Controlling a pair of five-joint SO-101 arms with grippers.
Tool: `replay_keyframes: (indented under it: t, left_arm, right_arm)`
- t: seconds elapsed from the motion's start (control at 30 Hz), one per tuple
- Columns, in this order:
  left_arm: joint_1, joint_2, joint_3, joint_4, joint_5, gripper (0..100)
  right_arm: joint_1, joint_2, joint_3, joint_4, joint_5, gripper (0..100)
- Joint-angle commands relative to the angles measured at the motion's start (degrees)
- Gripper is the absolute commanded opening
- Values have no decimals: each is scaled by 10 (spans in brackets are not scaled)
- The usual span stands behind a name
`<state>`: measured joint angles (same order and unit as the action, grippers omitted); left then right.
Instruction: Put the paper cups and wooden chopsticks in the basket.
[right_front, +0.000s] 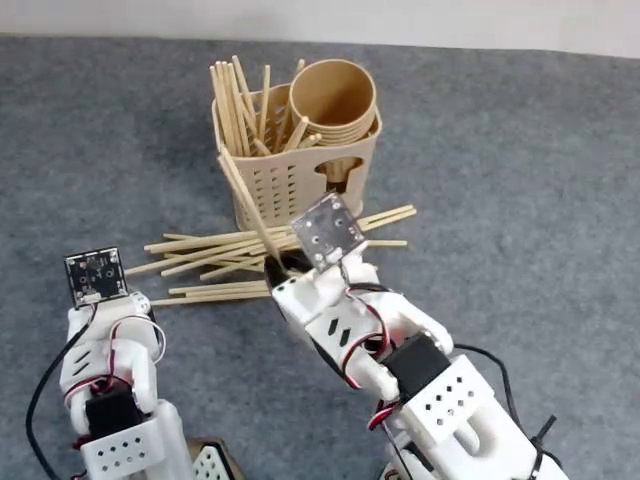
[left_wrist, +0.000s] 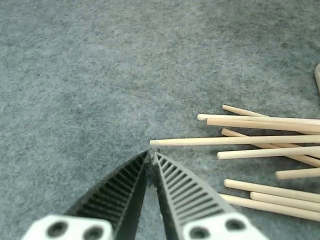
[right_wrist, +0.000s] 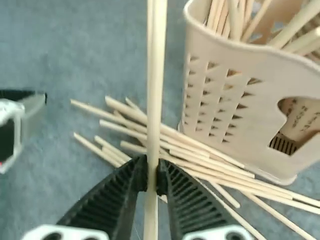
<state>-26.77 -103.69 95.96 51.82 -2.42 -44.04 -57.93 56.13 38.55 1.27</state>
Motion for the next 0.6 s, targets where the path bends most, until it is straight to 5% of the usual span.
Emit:
replay_keyframes:
  t: [0.0,0.57]
  left_arm:
    - [-4,-4,12,-9,-5,8]
    - [-4,-4,12,-10,-5,8]
  right_arm:
    - [7,-16,-10,-23,-28,6]
    - [8,-15,-11,-276,-33,5]
